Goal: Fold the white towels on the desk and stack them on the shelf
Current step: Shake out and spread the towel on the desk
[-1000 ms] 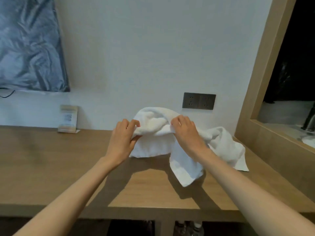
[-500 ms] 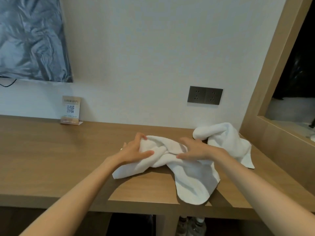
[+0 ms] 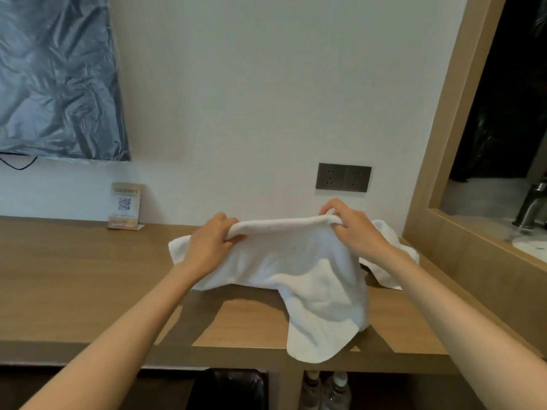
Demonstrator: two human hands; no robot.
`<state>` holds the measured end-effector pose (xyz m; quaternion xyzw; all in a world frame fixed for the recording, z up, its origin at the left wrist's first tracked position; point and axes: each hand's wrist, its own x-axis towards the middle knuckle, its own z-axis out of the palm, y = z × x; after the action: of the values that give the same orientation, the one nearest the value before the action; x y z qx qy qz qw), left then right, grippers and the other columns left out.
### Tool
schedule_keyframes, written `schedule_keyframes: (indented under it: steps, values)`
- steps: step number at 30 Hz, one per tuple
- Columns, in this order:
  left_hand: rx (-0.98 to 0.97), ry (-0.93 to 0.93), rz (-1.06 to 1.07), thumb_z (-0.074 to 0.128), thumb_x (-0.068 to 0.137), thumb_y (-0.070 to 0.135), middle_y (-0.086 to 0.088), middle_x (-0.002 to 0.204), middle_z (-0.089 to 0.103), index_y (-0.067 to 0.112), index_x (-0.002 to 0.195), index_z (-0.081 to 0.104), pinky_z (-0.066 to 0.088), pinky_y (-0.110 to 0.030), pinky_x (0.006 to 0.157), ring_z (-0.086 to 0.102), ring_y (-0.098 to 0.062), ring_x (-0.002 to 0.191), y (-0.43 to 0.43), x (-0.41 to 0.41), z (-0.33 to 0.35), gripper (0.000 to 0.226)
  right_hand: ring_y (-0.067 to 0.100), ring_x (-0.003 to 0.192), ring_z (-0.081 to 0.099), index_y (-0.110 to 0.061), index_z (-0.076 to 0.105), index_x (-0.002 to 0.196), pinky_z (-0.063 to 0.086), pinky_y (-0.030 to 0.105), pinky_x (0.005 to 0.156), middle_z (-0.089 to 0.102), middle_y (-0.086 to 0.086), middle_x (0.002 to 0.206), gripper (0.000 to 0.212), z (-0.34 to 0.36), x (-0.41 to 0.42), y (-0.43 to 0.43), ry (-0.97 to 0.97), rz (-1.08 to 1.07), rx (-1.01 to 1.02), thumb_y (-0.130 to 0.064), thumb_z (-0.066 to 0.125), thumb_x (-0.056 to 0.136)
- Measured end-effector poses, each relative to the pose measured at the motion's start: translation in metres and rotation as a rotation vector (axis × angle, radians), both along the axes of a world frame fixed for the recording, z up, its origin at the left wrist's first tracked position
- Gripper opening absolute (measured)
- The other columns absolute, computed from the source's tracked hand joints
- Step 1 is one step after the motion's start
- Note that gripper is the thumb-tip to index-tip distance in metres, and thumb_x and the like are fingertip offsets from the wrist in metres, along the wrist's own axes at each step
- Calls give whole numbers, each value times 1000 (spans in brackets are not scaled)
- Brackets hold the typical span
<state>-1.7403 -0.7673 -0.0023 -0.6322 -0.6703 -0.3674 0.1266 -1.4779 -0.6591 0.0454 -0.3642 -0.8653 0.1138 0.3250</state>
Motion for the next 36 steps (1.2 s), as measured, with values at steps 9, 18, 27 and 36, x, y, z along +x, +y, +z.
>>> schedule_keyframes:
  steps: [9,18,27,36]
  values:
    - [-786,-60,-124,76,63,54,7,91,67,33,86,61,51,-27,75,62,-11,82,-24,4,33,35,5,80,62,-28,62,87,49,18,66,65,-16,84,34,27,-7,-48,-798,136,-483,-49,80,67]
    - [-26,122,275,48,85,10,-5,97,47,20,98,59,28,-29,56,48,-26,71,36,-19,65,19,33,94,56,-20,55,103,37,33,67,53,6,102,19,53,-65,34,-126,-218,220,-12,49,87]
    - [-1080,-247,-213,53,84,58,8,115,58,24,122,57,45,-8,61,58,-9,85,28,19,62,51,16,101,61,-27,59,114,50,31,89,62,-8,114,39,61,-40,29,-799,166,-573,-50,64,83]
    - [-668,-372,-85,42,97,43,-4,100,69,13,109,68,51,-23,75,65,-18,81,62,-5,-14,42,17,86,60,-22,58,118,48,26,76,60,0,118,29,-27,-43,36,-449,103,-579,-34,56,92]
